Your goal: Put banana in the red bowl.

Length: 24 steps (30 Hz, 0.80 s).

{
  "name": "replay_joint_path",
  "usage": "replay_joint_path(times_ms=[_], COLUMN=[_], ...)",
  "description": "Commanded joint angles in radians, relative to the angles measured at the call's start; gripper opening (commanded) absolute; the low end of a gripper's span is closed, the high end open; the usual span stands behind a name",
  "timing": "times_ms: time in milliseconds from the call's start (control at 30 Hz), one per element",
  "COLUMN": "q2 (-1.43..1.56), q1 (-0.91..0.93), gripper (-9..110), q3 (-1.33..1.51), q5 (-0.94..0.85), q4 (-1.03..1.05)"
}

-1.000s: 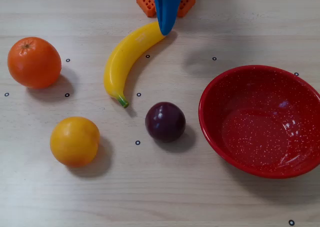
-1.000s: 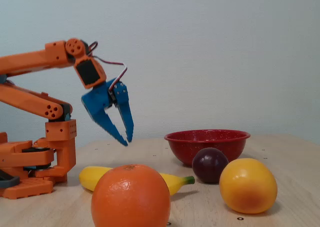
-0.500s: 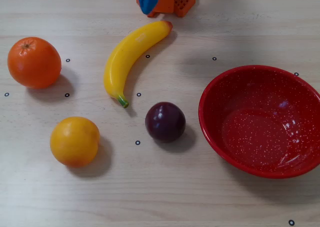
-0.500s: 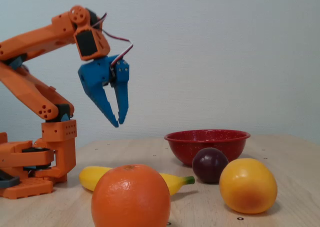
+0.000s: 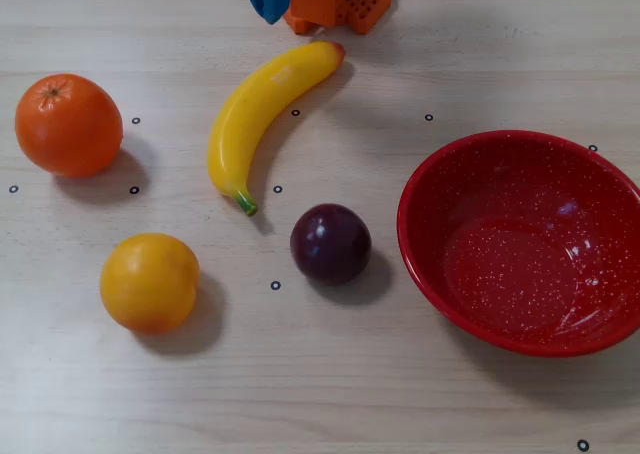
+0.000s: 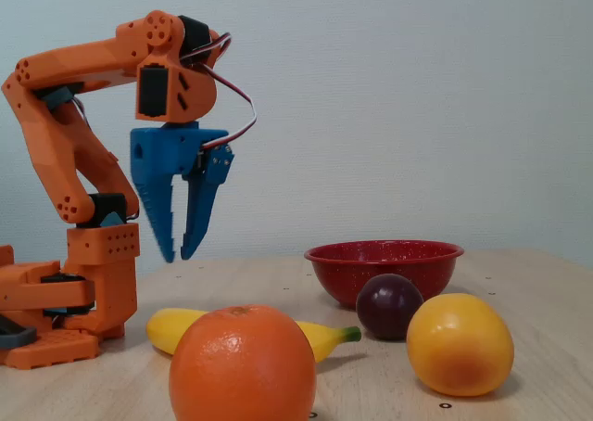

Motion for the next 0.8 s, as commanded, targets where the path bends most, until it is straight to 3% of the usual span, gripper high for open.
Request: replay_joint_path(times_ms=[0, 267, 767], q2=[0.009, -0.055, -0.235], q1=[0.035, 0.135, 0.213], gripper=[11, 28, 30], q3=[-0.12, -0.101, -0.003], q5=[-0.081, -0.281, -0.417], q4=[0.034, 0.023, -0.318])
